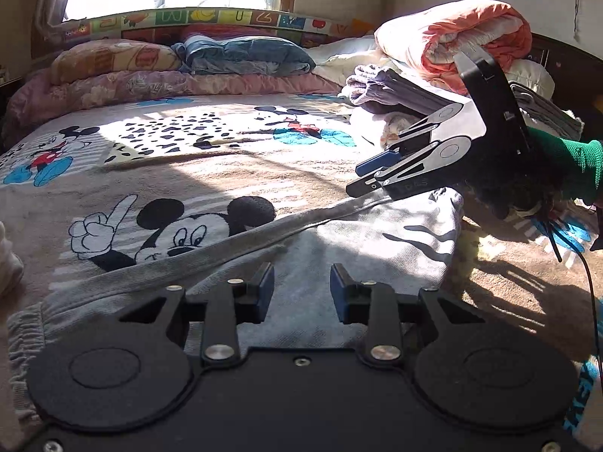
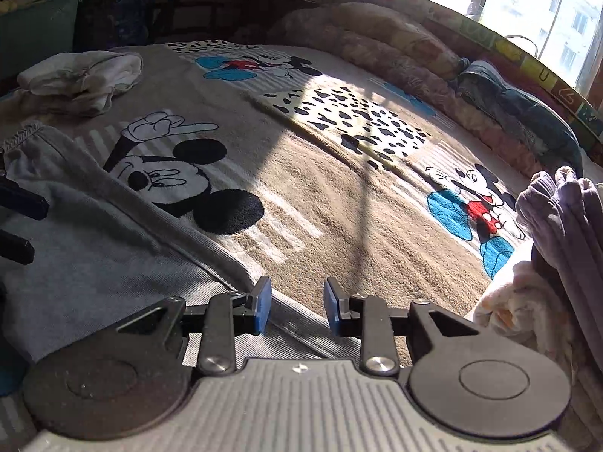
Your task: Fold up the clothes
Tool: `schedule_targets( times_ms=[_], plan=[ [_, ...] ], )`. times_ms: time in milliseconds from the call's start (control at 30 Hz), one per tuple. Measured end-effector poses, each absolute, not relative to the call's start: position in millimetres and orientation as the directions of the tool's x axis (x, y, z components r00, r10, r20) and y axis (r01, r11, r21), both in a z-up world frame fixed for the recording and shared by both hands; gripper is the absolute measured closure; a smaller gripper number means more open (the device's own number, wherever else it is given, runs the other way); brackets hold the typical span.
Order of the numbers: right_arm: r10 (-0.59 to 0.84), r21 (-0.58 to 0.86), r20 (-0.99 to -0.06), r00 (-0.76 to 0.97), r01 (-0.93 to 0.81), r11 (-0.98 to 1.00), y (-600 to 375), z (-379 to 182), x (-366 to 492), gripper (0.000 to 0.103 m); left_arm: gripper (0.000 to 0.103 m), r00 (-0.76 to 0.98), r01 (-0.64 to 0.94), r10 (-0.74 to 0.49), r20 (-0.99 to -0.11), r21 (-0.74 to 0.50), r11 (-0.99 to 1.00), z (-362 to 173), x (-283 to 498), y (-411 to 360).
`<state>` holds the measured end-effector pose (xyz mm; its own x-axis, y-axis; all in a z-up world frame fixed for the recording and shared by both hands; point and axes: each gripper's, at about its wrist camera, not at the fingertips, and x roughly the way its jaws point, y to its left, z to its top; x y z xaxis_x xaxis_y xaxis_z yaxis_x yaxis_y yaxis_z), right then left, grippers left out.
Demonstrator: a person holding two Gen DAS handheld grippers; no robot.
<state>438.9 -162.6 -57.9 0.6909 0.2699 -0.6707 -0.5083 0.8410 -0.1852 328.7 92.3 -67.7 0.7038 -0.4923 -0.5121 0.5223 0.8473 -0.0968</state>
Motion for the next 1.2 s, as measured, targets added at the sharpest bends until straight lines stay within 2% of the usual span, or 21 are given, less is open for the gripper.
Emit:
schedule_targets(
  times_ms=[133, 200, 233, 333, 433, 500, 733, 767, 833, 867, 1000, 1200],
  plan=[
    [0.221, -0.006, -0.615, 0.756, -0.285, 0.958, -237, -55, 406, 0.070, 0.072, 0.648, 0.597, -0.555, -0.521, -0.104, 0.795, -73, 322, 65],
    [0.198, 0.154, -0.593, 0.780, -0.132, 0.979, -276, -63, 392, 0.058, 0.072, 0.633, 0.536, -0.486, -0.602, -0.112, 0.837, -94, 335, 57],
    [0.188, 0.248, -0.583, 0.790, -0.048, 0.968, -297, -70, 384, 0.055, 0.072, 0.628, 0.508, -0.456, -0.631, -0.112, 0.854, -102, 340, 55],
    [0.272, 0.545, -0.552, 0.788, 0.094, 0.833, -338, -102, 368, 0.040, 0.072, 0.647, 0.524, -0.480, -0.592, -0.112, 0.844, -97, 335, 58],
    [0.373, 0.743, -0.485, 0.791, 0.148, 0.653, -352, -135, 362, 0.038, 0.068, 0.661, 0.541, -0.513, -0.548, -0.125, 0.831, -80, 326, 64],
    [0.413, 0.809, -0.439, 0.798, 0.151, 0.569, -352, -149, 364, 0.036, 0.064, 0.663, 0.565, -0.526, -0.533, -0.105, 0.819, -71, 319, 62],
    [0.363, 0.829, -0.400, 0.841, 0.164, 0.534, -335, -158, 380, 0.030, 0.062, 0.661, 0.601, -0.533, -0.528, -0.053, 0.797, -62, 311, 60],
    [0.358, 0.828, -0.397, 0.845, 0.161, 0.537, -333, -159, 382, 0.033, 0.062, 0.660, 0.604, -0.531, -0.532, -0.046, 0.796, -63, 311, 60],
    [0.371, 0.844, -0.388, 0.844, 0.163, 0.511, -331, -165, 388, 0.060, 0.062, 0.637, 0.637, -0.540, -0.550, -0.018, 0.770, -65, 308, 62],
    [0.370, 0.854, -0.378, 0.849, 0.166, 0.493, -331, -170, 388, 0.083, 0.062, 0.628, 0.658, -0.542, -0.558, 0.008, 0.753, -66, 304, 60],
    [0.339, 0.861, -0.336, 0.879, 0.141, 0.490, -331, -167, 378, 0.085, 0.058, 0.603, 0.733, -0.534, -0.593, 0.146, 0.665, -75, 286, 49],
    [0.304, 0.885, -0.288, 0.908, 0.131, 0.447, -349, -146, 331, 0.085, 0.058, 0.581, 0.769, -0.532, -0.616, 0.202, 0.606, -79, 278, 44]
  ],
)
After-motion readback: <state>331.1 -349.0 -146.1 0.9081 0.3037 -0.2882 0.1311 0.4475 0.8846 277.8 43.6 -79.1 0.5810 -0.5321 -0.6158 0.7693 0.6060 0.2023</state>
